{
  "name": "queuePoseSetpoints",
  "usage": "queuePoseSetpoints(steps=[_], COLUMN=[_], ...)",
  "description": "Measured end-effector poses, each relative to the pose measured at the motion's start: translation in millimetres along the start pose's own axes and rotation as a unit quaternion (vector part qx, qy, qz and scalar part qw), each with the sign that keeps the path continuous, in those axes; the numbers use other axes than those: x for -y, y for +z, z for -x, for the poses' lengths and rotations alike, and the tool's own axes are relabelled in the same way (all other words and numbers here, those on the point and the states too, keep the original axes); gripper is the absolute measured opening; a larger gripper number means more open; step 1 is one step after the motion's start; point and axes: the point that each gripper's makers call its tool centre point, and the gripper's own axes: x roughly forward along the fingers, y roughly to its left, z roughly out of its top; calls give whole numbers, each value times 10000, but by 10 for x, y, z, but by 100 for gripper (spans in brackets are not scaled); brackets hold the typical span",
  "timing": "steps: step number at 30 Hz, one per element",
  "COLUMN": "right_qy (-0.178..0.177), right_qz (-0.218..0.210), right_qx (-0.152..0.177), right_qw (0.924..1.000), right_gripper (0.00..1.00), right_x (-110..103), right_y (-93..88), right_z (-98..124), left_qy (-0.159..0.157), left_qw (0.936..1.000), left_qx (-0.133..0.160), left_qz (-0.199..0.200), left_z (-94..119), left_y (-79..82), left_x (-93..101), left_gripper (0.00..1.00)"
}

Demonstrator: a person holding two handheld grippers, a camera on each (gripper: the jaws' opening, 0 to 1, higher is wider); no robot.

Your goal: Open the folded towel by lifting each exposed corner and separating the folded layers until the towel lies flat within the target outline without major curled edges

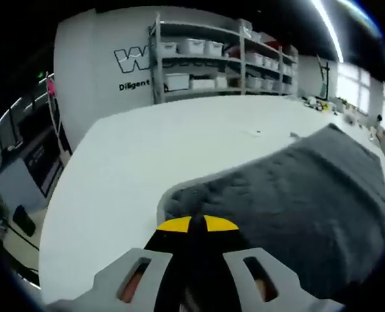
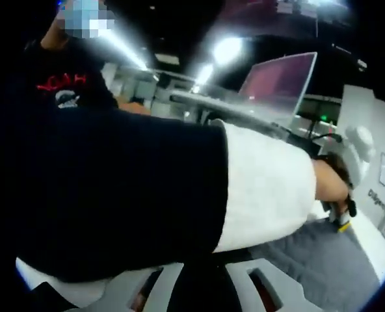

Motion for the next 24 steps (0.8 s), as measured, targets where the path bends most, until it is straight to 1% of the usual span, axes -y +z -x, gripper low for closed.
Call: queuePoseSetpoints(steps=[1, 2, 3, 6, 7, 10, 12, 13, 14, 15, 16, 17, 18, 19, 20, 21, 22, 23, 24], right_qy=[-26, -67, -137, -244, -305, -375, -366, -356, -346, -301, -282, -286, -268, -243, -182, -135, -78, -72, -52], right_qz=[-50, -82, -122, -151, -159, -171, -141, -59, -16, 16, 100, 102, 111, 97, 19, -51, -117, -142, -49], right_qx=[-42, -38, 10, 18, 32, 42, -23, -80, -102, -126, -31, -48, -42, -30, 13, 40, 53, 62, 63], right_qw=[10000, 9999, 9998, 9996, 9994, 9991, 9992, 9993, 9993, 9995, 9995, 9995, 9996, 9997, 9998, 9999, 9999, 9999, 10000], right_gripper=[0, 0, 0, 0, 0, 0, 0, 0, 0, 0, 0, 0, 0, 0, 0, 0, 0, 0, 0], right_x=[24, 51, 85, 137, 164, 193, 179, 165, 158, 132, 119, 119, 116, 108, 86, 69, 46, 36, 4], right_y=[-1, 2, 14, 18, 21, 18, -7, -27, -40, -64, -47, -50, -47, -45, -37, -32, -28, -22, -15], right_z=[15, 29, 41, 59, 67, 79, 55, 46, 40, 29, 31, 36, 39, 39, 35, 30, 24, 15, 7], left_qy=[8, 47, 56, 41, -23, -94, -86, -91, -83, 21, 88, 194, 294, 261, 256, 251, 253, 220, 190], left_qw=[9999, 9998, 9999, 10000, 9999, 9998, 9997, 9995, 9995, 9996, 9995, 9991, 9986, 9989, 9991, 9995, 9995, 9997, 9997], left_qx=[-72, -62, -12, 10, 117, 168, 227, 290, 302, 280, 215, 115, 72, 83, 33, -60, -71, -69, -107], left_qz=[-89, -163, -149, -25, 12, 67, 70, 85, 94, -33, -207, -369, -428, -392, -347, -201, -191, -77, 125], left_z=[-20, -41, -57, -83, -93, -95, -90, -95, -103, -133, -146, -170, -187, -208, -211, -205, -200, -190, -186], left_y=[-30, -29, 0, 42, 90, 186, 238, 273, 273, 255, 230, 186, 157, 141, 113, 70, 60, 49, 25], left_x=[-1, -19, -47, -84, -75, -83, -100, -103, -102, -128, -151, -181, -216, -209, -231, -249, -281, -316, -336], left_gripper=[5, 5, 5, 4, 4, 5, 5, 5, 5, 5, 4, 4, 4, 4, 4, 4, 4, 4, 4])
